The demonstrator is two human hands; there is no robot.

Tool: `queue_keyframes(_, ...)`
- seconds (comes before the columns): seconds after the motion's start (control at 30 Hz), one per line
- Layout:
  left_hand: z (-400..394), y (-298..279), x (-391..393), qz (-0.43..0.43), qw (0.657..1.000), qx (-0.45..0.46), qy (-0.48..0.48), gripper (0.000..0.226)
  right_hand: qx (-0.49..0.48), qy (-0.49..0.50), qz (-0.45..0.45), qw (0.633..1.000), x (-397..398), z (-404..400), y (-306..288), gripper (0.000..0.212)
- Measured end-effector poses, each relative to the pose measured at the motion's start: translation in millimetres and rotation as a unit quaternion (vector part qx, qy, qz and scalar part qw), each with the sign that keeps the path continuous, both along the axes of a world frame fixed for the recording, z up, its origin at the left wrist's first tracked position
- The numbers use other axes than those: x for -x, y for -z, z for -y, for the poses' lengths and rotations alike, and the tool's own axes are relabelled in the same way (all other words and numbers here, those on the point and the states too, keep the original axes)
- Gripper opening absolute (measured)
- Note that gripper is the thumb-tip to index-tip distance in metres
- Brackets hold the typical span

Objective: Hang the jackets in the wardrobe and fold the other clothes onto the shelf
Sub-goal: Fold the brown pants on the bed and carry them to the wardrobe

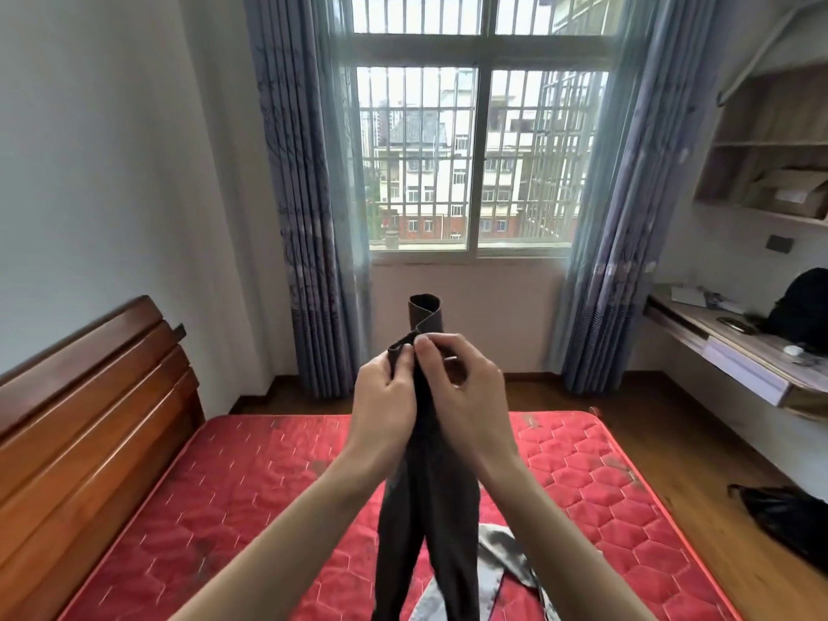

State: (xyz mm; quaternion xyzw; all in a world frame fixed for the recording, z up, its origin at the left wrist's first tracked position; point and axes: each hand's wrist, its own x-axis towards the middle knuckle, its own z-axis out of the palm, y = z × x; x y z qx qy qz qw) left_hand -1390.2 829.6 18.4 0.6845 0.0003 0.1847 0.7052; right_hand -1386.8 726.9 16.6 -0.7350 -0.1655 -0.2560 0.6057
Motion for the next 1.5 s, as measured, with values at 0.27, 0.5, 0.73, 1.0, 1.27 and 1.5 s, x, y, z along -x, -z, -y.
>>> queue_keyframes(0.27, -18, -7, 16, 0.023, 0.997, 0.026, 0.065, 0.016, 0.014, -0.117, 0.05, 0.992, 9, 15, 15, 0.037)
queue_keyframes(0.5, -46, -27, 34, -0.009, 0.99, 0.011, 0.143, 0.022, -0.049, -0.149, -0.091, 0.983, -26, 86, -4, 0.099)
queue_keyframes(0.73, -97, -59, 26, -0.01, 0.977, -0.174, 0.125, 0.026, 0.051, -0.261, -0.137, 0.954, -48, 79, -44, 0.027)
queue_keyframes(1.0, -185, -69, -26, -0.046, 0.919, -0.356, 0.165, 0.04, 0.354, -0.285, -0.205, 0.867, -90, 27, -83, 0.024)
queue_keyframes(1.27, -265, -21, -154, -0.044, 0.895, -0.426, 0.123, 0.022, 0.517, -0.103, -0.175, 0.831, -210, -88, -48, 0.026)
queue_keyframes(1.5, -292, -39, -241, 0.078, 0.833, -0.544, -0.069, 0.021, 0.48, 0.079, -0.025, 0.873, -270, -132, -47, 0.019)
